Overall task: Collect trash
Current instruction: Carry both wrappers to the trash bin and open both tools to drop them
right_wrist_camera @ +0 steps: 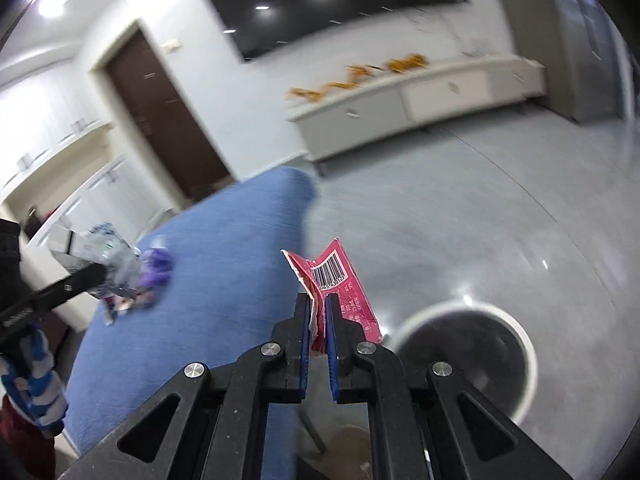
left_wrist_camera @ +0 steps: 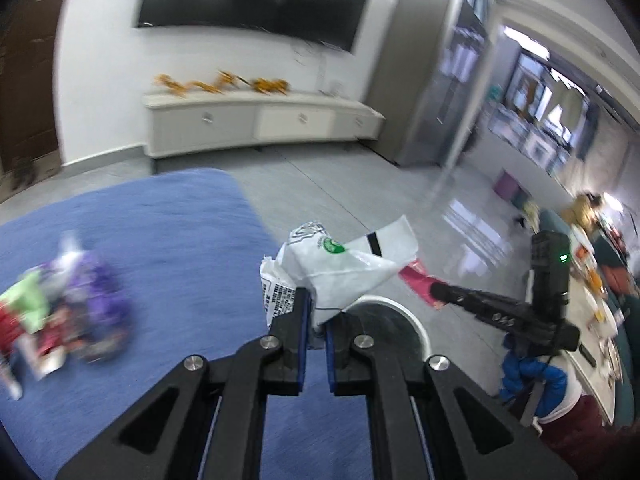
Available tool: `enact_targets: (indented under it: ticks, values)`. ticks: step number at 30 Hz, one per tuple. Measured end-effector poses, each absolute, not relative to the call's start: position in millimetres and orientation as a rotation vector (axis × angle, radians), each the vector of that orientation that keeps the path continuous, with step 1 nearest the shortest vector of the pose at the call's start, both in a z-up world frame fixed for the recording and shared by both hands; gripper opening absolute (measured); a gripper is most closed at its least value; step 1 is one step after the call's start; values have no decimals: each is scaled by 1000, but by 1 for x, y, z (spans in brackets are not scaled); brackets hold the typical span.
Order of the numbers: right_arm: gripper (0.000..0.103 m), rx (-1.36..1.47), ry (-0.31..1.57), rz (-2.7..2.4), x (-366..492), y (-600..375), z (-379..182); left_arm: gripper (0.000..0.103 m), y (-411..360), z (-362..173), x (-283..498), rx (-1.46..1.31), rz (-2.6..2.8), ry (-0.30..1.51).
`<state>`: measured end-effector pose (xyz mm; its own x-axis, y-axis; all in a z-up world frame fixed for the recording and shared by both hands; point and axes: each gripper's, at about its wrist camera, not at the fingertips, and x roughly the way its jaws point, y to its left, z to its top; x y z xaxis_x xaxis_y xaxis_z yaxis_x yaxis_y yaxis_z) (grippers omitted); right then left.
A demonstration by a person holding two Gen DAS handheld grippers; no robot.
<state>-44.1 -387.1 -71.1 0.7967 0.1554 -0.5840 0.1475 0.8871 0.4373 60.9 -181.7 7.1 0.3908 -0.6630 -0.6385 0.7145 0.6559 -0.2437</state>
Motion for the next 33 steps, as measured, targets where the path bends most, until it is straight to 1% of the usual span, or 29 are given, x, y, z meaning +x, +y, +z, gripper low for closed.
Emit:
enact_targets:
  ticks: [8, 14, 15, 17, 18, 19, 25, 33]
  values:
    - [8, 645, 762, -137, -58, -447, -140, 7, -306, -35, 65, 186, -1009, 911]
    - [12, 701, 821, -186, -60, -477, -176, 8, -360, -64, 72, 219, -1050, 985]
    - [18, 704, 832, -197, -59, -481, -182, 8, -366, -68, 73, 219, -1059, 996]
    - [33, 713, 848, -220, -59, -485, -190, 8, -379, -76, 75, 213, -1076, 1027]
    - [38, 723, 851, -228, -60, -486, -193, 9, -381, -79, 77, 207, -1082, 1038]
    - [39, 733, 854, -235, -61, -489, -198, 9, -386, -83, 78, 199, -1090, 1054]
    - [40, 758, 848, -284, -80, -497, -199, 10, -407, -99, 84, 175, -1117, 1118]
    - [41, 756, 819, -346, -105, -503, -184, 10, -416, -102, 76, 161, -1139, 1140]
